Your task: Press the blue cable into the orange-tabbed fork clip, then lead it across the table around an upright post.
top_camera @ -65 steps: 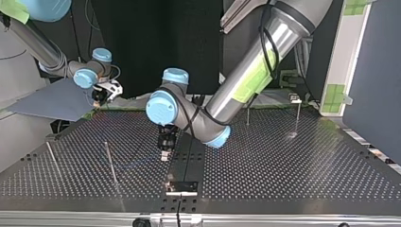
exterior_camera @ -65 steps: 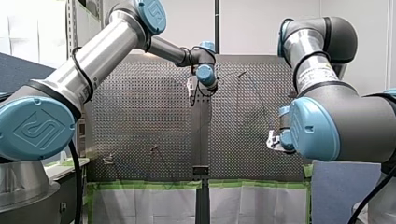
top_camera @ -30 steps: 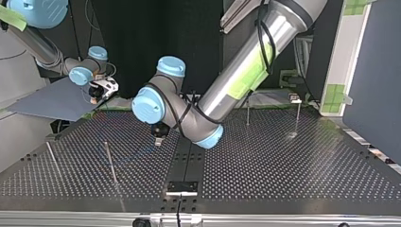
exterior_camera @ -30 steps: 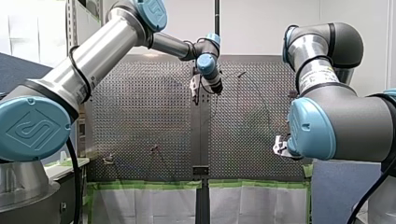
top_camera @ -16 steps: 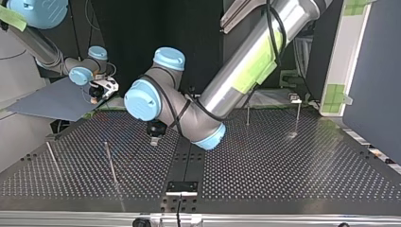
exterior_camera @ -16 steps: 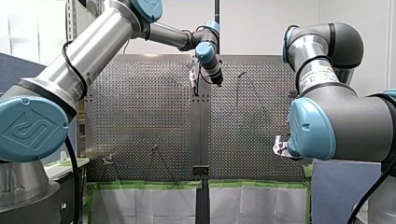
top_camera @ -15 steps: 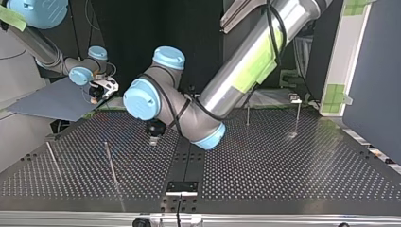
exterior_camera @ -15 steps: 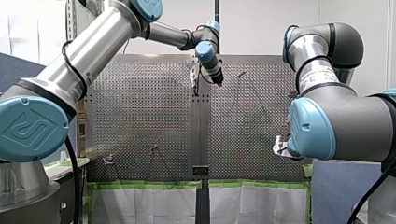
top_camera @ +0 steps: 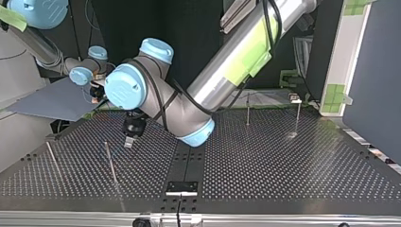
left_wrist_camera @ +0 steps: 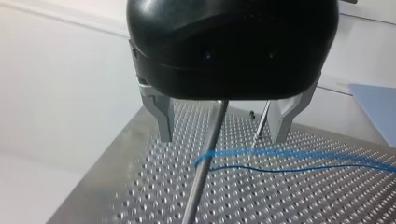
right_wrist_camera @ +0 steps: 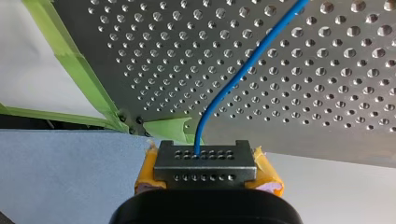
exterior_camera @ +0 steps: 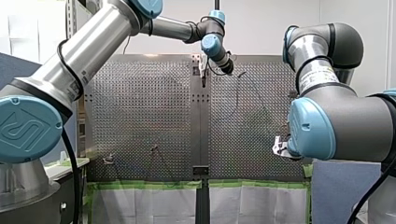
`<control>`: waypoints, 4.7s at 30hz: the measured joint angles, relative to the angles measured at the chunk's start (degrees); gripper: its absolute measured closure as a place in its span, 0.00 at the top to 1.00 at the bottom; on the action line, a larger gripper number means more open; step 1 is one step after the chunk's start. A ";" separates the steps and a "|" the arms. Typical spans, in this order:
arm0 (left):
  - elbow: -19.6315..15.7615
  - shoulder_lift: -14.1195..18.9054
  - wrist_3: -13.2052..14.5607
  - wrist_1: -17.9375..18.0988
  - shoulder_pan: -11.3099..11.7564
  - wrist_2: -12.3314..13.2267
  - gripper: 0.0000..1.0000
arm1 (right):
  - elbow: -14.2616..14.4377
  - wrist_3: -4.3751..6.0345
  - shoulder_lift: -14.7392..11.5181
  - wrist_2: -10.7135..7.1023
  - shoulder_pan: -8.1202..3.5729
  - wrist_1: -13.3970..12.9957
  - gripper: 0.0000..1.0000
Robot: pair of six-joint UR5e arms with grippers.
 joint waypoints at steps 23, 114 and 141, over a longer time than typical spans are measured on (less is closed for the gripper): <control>0.10 -0.03 3.62 -3.09 -1.07 -2.43 1.00 | 0.00 0.07 0.06 -0.60 0.19 -0.09 0.00; -40.68 31.85 -5.65 32.87 -3.02 -7.85 1.00 | -0.02 -0.01 0.06 -0.89 0.81 -0.10 0.00; -55.53 31.62 -11.49 44.78 -3.24 -11.58 1.00 | -0.06 -0.08 0.07 -0.89 0.81 -0.16 0.00</control>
